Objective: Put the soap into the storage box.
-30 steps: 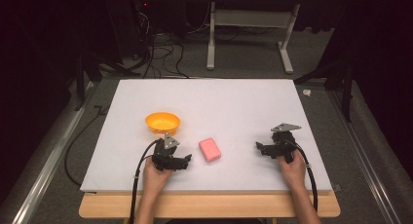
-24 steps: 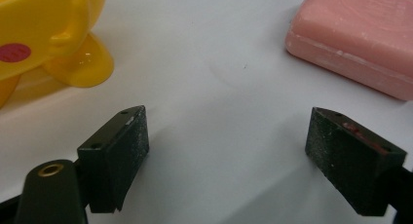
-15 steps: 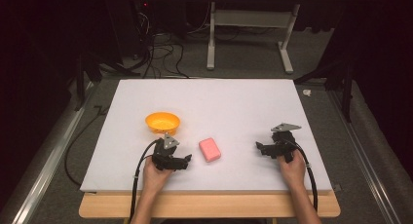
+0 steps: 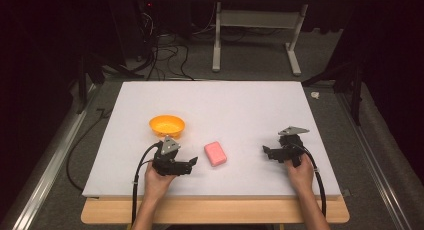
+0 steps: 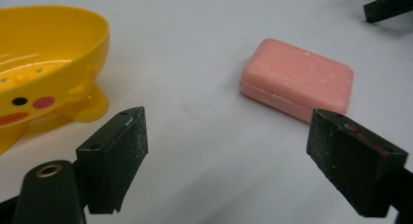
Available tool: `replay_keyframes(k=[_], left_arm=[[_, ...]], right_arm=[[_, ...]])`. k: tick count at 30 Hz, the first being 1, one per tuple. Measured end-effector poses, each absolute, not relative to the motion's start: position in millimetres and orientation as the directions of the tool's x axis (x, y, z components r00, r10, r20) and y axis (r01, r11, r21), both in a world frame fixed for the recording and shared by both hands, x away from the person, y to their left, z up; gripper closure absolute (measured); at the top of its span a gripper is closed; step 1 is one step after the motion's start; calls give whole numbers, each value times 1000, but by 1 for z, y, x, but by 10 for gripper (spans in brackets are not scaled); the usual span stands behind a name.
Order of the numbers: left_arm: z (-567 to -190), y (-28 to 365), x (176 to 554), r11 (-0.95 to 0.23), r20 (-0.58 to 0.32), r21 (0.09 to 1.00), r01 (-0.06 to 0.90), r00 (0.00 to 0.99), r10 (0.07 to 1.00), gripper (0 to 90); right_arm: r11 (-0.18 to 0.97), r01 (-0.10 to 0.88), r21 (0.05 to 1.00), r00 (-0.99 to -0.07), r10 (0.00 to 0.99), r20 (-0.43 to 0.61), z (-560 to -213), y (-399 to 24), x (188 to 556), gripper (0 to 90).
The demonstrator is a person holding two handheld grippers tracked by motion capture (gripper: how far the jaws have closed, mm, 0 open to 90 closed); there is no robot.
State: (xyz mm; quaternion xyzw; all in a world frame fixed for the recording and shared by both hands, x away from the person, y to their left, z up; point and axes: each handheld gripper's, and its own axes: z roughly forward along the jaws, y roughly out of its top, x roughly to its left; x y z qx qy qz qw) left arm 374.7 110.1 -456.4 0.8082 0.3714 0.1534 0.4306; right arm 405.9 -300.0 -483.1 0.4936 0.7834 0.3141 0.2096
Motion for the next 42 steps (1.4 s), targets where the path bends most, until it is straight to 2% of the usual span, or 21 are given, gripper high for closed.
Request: replay_keyframes(k=[15,42], left_arm=[[-449,92,379,-324,-120,824,465,702,702,156],[-453,55,390,-385,-102,812,439,755,647,132]], right_arm=[[315,641,700,-424,905,-19,-483,-300,406,145],[315,641,700,-424,905,-19,-483,-300,406,145]])
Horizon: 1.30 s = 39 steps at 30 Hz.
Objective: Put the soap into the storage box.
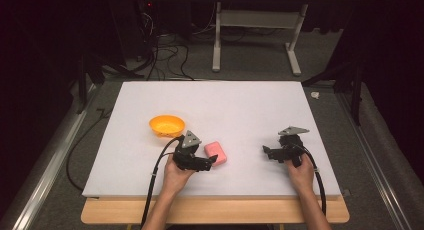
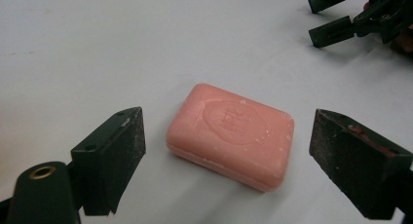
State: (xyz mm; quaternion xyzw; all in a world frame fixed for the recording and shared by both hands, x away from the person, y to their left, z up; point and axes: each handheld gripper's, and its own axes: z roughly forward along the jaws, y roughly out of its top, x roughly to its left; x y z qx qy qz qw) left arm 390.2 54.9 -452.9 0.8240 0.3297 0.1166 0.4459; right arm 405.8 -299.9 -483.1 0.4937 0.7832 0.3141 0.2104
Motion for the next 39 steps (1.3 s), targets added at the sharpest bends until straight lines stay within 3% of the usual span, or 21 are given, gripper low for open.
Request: replay_keyframes(k=[25,39], left_arm=[[-473,29,410,-507,-56,743,437,795,603,29],[-479,20,410,-544,-16,721,429,796,605,90]], right_arm=[[315,641,700,-423,906,-20,-483,-300,406,145],[315,640,701,-423,906,-22,-483,-300,406,145]])
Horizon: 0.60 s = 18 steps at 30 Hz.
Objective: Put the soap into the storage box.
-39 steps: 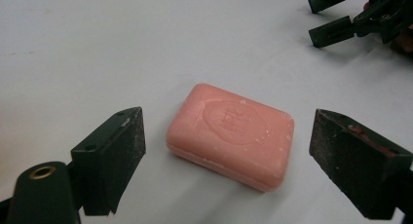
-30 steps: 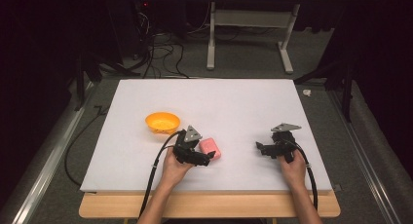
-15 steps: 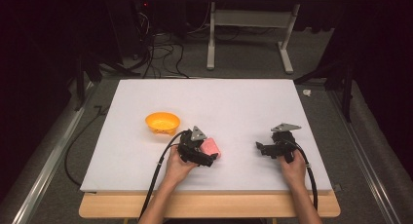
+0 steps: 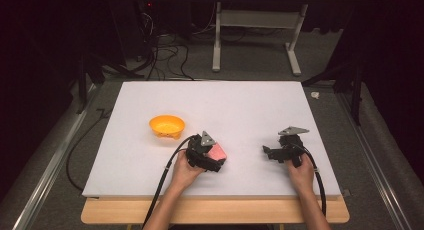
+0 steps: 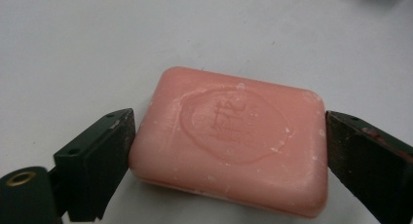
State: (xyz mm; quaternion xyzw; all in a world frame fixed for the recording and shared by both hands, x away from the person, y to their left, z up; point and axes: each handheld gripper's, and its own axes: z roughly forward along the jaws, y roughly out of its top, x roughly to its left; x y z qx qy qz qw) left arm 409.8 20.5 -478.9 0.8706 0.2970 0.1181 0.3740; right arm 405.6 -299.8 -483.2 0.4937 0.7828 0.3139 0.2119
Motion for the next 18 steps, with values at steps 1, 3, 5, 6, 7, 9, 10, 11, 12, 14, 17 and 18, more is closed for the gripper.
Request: replay_keyframes(k=[1,3,5,6,7,9,10,11,12,14,17,18], left_arm=[[-480,20,410,-548,-11,718,428,795,606,92],[-480,19,410,-550,-7,717,428,793,609,94],[-480,19,409,-555,0,714,427,793,609,99],[-480,18,409,-561,9,712,422,793,609,103],[-480,18,408,-565,19,712,417,793,610,108],[-481,17,407,-570,31,711,412,791,611,118],[-482,17,406,-574,38,709,410,790,612,123],[-482,17,406,-572,35,709,412,790,612,128],[-482,17,407,-570,30,710,414,790,613,129],[-483,18,407,-567,22,709,420,790,612,130],[-484,18,409,-555,2,711,432,788,615,131],[-484,18,409,-553,0,711,434,787,617,131]], right_arm=[[315,640,701,-423,906,-22,-483,-300,406,145],[316,641,700,-423,906,-21,-483,-300,406,145],[316,641,700,-423,906,-21,-483,-300,406,145],[315,640,701,-422,906,-21,-483,-300,406,145],[315,640,701,-423,906,-22,-483,-300,406,145],[315,640,701,-422,906,-21,-483,-300,406,145],[316,640,700,-423,906,-22,-483,-300,406,145],[316,640,701,-423,906,-22,-483,-300,406,145],[315,640,701,-423,906,-22,-483,-300,406,145],[316,640,701,-423,906,-22,-483,-300,406,145],[317,640,700,-424,905,-23,-483,-300,406,145],[316,640,701,-423,906,-22,-483,-300,406,145]])
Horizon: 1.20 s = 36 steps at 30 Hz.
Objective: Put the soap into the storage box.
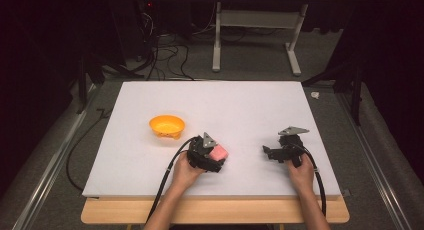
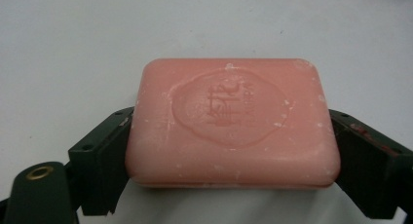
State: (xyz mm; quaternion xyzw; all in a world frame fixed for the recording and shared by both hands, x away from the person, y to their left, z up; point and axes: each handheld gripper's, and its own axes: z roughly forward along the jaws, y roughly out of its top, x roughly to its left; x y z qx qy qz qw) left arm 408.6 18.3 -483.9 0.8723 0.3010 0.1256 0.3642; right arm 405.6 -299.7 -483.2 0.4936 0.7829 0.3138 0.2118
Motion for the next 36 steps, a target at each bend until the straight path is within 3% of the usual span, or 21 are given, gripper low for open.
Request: replay_keyframes(k=[11,21,36], left_arm=[[-482,17,408,-533,12,712,457,751,660,135],[-465,30,405,-460,-38,756,465,733,679,136],[-446,53,399,-417,-34,780,467,697,717,136]], right_arm=[[316,641,700,-424,906,-21,-483,-300,406,145],[317,640,700,-423,906,-23,-483,-300,406,145],[317,641,699,-424,905,-21,-483,-300,406,145]])
